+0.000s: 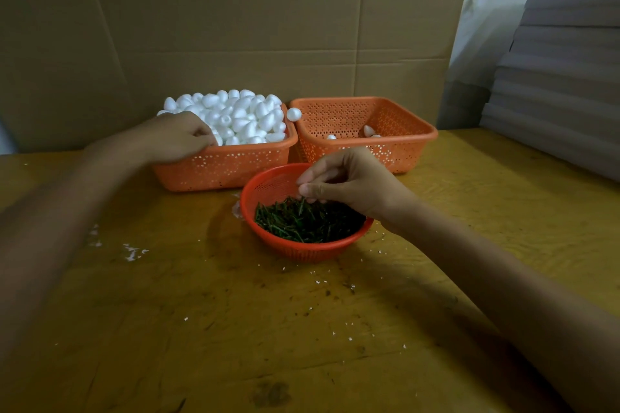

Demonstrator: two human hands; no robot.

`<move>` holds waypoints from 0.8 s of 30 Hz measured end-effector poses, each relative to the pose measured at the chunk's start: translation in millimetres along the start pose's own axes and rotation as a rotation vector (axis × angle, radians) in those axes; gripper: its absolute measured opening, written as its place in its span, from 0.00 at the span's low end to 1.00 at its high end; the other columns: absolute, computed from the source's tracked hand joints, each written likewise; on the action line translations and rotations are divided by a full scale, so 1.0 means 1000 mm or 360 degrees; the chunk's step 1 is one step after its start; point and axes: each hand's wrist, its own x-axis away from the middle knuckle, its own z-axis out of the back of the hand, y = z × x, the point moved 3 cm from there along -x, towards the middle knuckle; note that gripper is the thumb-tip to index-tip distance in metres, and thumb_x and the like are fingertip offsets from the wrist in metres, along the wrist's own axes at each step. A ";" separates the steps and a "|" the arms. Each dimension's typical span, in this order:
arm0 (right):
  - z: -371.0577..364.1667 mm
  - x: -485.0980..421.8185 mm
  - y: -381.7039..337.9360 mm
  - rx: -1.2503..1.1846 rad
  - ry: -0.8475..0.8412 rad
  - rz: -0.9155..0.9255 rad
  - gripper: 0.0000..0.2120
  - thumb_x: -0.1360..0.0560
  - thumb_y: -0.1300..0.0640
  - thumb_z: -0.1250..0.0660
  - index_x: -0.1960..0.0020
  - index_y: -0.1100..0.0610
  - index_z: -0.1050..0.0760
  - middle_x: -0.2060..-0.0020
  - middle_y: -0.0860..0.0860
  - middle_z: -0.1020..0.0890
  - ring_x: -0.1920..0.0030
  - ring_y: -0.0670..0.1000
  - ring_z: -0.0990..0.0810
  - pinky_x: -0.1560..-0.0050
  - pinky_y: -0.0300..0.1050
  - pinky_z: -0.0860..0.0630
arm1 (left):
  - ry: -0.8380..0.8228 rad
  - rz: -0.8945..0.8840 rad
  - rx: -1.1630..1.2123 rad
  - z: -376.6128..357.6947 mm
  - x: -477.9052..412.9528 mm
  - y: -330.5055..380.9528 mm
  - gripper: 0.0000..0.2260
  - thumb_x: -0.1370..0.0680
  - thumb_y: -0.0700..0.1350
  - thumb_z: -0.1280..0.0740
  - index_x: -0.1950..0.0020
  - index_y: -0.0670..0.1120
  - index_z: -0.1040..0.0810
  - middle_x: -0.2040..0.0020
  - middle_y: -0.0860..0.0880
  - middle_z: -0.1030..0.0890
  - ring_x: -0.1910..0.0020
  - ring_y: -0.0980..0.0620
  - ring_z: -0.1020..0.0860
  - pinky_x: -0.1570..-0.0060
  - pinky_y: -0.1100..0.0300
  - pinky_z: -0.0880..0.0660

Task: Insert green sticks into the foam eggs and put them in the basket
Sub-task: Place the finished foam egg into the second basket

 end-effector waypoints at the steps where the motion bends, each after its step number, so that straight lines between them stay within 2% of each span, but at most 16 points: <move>1: 0.000 0.000 0.000 0.0011 -0.0009 0.0001 0.05 0.25 0.66 0.25 0.50 0.66 0.16 0.57 0.61 0.13 0.59 0.50 0.15 0.55 0.39 0.18 | -0.0013 0.0030 -0.0040 0.000 -0.003 0.000 0.13 0.15 0.47 0.38 0.51 0.59 0.16 0.26 0.44 0.26 0.31 0.39 0.29 0.36 0.49 0.31; 2: 0.000 0.000 -0.001 0.0017 -0.0012 0.0001 0.05 0.25 0.66 0.25 0.50 0.66 0.16 0.57 0.61 0.13 0.59 0.49 0.15 0.56 0.38 0.18 | -0.0010 0.0081 -0.0035 0.000 -0.007 0.000 0.13 0.15 0.45 0.38 0.47 0.57 0.16 0.25 0.43 0.28 0.29 0.38 0.30 0.34 0.48 0.31; 4: 0.001 0.000 -0.001 0.0015 -0.0004 -0.0001 0.05 0.25 0.66 0.25 0.50 0.66 0.16 0.57 0.62 0.13 0.59 0.50 0.15 0.56 0.38 0.18 | -0.0022 0.0220 0.0003 -0.001 -0.016 -0.002 0.17 0.16 0.41 0.37 0.28 0.49 0.22 0.21 0.41 0.33 0.24 0.37 0.34 0.29 0.45 0.34; 6: 0.000 0.000 0.000 0.0020 -0.0001 -0.0001 0.05 0.25 0.67 0.25 0.50 0.67 0.17 0.57 0.62 0.13 0.59 0.50 0.15 0.56 0.39 0.18 | -0.0111 0.0319 0.0057 -0.001 -0.021 -0.002 0.23 0.17 0.39 0.36 0.21 0.39 0.31 0.20 0.37 0.36 0.22 0.35 0.36 0.28 0.44 0.34; 7: 0.000 0.000 -0.001 0.0025 0.0001 0.0000 0.05 0.25 0.67 0.25 0.50 0.67 0.17 0.57 0.62 0.13 0.59 0.50 0.15 0.55 0.39 0.18 | -0.0151 0.0343 0.0084 0.001 -0.023 -0.003 0.24 0.18 0.37 0.35 0.21 0.35 0.33 0.22 0.35 0.34 0.24 0.34 0.33 0.32 0.44 0.30; 8: 0.000 0.000 0.000 0.0027 0.0005 0.0002 0.05 0.25 0.67 0.25 0.50 0.67 0.16 0.57 0.62 0.13 0.59 0.50 0.15 0.55 0.39 0.18 | -0.0188 0.0370 0.0120 0.002 -0.024 -0.005 0.23 0.18 0.37 0.34 0.24 0.32 0.32 0.26 0.33 0.30 0.30 0.33 0.27 0.39 0.45 0.25; 9: 0.000 0.000 0.000 0.0026 0.0006 0.0002 0.05 0.25 0.67 0.25 0.50 0.67 0.16 0.57 0.61 0.13 0.59 0.50 0.15 0.55 0.39 0.18 | -0.0206 0.0398 0.0175 0.005 -0.024 -0.007 0.21 0.19 0.36 0.33 0.28 0.30 0.30 0.35 0.31 0.25 0.41 0.34 0.21 0.51 0.49 0.23; 10: 0.000 0.001 -0.001 0.0024 0.0005 0.0003 0.05 0.25 0.67 0.25 0.50 0.67 0.16 0.57 0.61 0.13 0.59 0.50 0.15 0.55 0.40 0.18 | -0.0196 0.0437 0.0246 0.007 -0.024 -0.007 0.17 0.20 0.35 0.32 0.34 0.29 0.27 0.45 0.33 0.24 0.54 0.38 0.20 0.59 0.53 0.26; 11: 0.000 0.001 -0.001 0.0022 0.0004 0.0005 0.05 0.25 0.67 0.25 0.50 0.67 0.16 0.56 0.61 0.13 0.58 0.51 0.15 0.55 0.39 0.18 | -0.0169 0.0475 0.0300 0.010 -0.024 -0.008 0.13 0.22 0.34 0.30 0.39 0.29 0.25 0.50 0.35 0.24 0.59 0.42 0.23 0.62 0.55 0.28; 13: 0.000 0.000 -0.001 0.0021 0.0004 0.0009 0.05 0.25 0.66 0.25 0.50 0.66 0.16 0.56 0.62 0.13 0.58 0.52 0.15 0.55 0.39 0.18 | -0.0117 0.0515 0.0375 0.013 -0.025 -0.008 0.12 0.24 0.32 0.27 0.42 0.33 0.22 0.53 0.38 0.23 0.60 0.45 0.23 0.64 0.57 0.27; 15: 0.000 0.000 -0.001 0.0020 0.0002 0.0006 0.05 0.25 0.66 0.25 0.50 0.66 0.17 0.56 0.62 0.13 0.58 0.52 0.14 0.56 0.39 0.18 | 0.0001 0.0515 0.0443 0.014 -0.023 -0.010 0.13 0.26 0.30 0.26 0.42 0.35 0.19 0.58 0.41 0.22 0.65 0.48 0.24 0.73 0.62 0.27; 17: 0.000 0.000 -0.001 0.0007 0.0007 -0.0017 0.05 0.25 0.66 0.25 0.50 0.66 0.17 0.56 0.61 0.12 0.58 0.52 0.14 0.58 0.40 0.18 | 0.0130 0.0449 0.0548 0.012 -0.024 -0.013 0.12 0.27 0.28 0.26 0.44 0.33 0.17 0.61 0.40 0.20 0.67 0.48 0.25 0.72 0.63 0.28; 19: -0.001 0.000 0.000 0.0026 0.0024 -0.0012 0.05 0.25 0.65 0.25 0.50 0.66 0.17 0.57 0.61 0.12 0.59 0.53 0.13 0.60 0.41 0.18 | 0.0290 0.0369 0.0686 0.010 -0.024 -0.016 0.13 0.28 0.26 0.26 0.45 0.36 0.15 0.56 0.36 0.17 0.65 0.46 0.22 0.67 0.62 0.25; 20: -0.002 0.000 0.000 0.0069 0.0041 0.0010 0.05 0.25 0.65 0.24 0.50 0.65 0.17 0.58 0.60 0.12 0.60 0.54 0.13 0.60 0.43 0.18 | 0.0396 0.0339 0.0773 0.010 -0.023 -0.017 0.14 0.28 0.26 0.26 0.45 0.38 0.15 0.52 0.35 0.17 0.64 0.46 0.21 0.68 0.62 0.23; 22: -0.004 0.000 0.001 0.0183 0.0074 0.0061 0.05 0.25 0.63 0.23 0.51 0.64 0.16 0.60 0.58 0.12 0.61 0.56 0.13 0.60 0.46 0.17 | 0.0634 0.0240 0.0879 0.012 -0.017 -0.015 0.16 0.28 0.28 0.25 0.43 0.42 0.16 0.46 0.42 0.16 0.59 0.50 0.20 0.69 0.64 0.23; 24: -0.005 -0.001 0.002 0.0291 0.0095 0.0092 0.04 0.25 0.61 0.22 0.52 0.61 0.15 0.63 0.56 0.12 0.62 0.56 0.13 0.60 0.49 0.16 | 0.0823 0.0080 0.0935 0.014 -0.005 -0.009 0.16 0.29 0.32 0.24 0.44 0.45 0.15 0.46 0.48 0.15 0.51 0.52 0.19 0.59 0.61 0.23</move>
